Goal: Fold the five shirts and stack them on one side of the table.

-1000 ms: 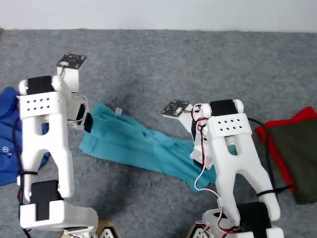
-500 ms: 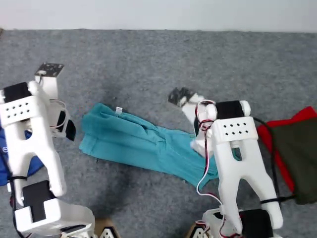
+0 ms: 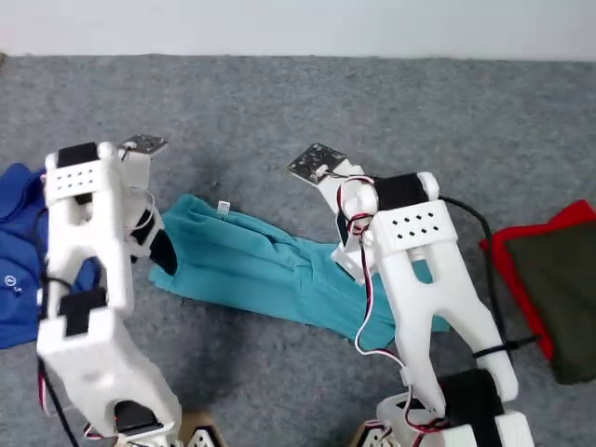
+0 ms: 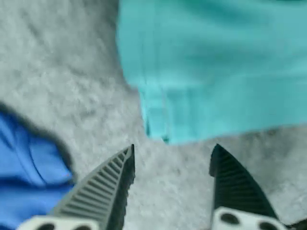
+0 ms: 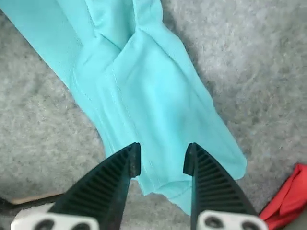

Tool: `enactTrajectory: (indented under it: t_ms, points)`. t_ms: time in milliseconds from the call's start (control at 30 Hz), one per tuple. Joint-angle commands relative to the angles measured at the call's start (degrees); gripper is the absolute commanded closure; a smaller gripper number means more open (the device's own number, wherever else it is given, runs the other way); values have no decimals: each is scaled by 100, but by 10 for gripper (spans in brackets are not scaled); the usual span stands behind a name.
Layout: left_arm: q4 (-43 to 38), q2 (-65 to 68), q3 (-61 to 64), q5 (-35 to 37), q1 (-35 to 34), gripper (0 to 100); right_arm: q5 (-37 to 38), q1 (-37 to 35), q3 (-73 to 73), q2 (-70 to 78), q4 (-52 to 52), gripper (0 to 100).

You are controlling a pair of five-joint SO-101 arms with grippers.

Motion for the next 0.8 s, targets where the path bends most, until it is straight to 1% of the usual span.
enactTrajectory:
  t_ms: [0,133,200,467,600,667,767]
  points:
    - [273,835,-1446,-79,105,747,229,84,-273,13,259,833]
    - [246,1618,-2325,-88,193,747,536,84,-273,13,426,833]
    - [246,1881,-2484,-88,281,746,536,92,-273,22,409,833]
    - [237,2374,-2018,-88,1020,746,501,189,-264,22,303,833]
    - [220,2831,-2088,-70,1134,758,501,444,-273,22,268,833]
    - [229,2998,-2378,-70,1108,801,501,637,-273,22,277,833]
    - [246,3103,-2677,-97,1134,916,501,1015,-273,22,268,833]
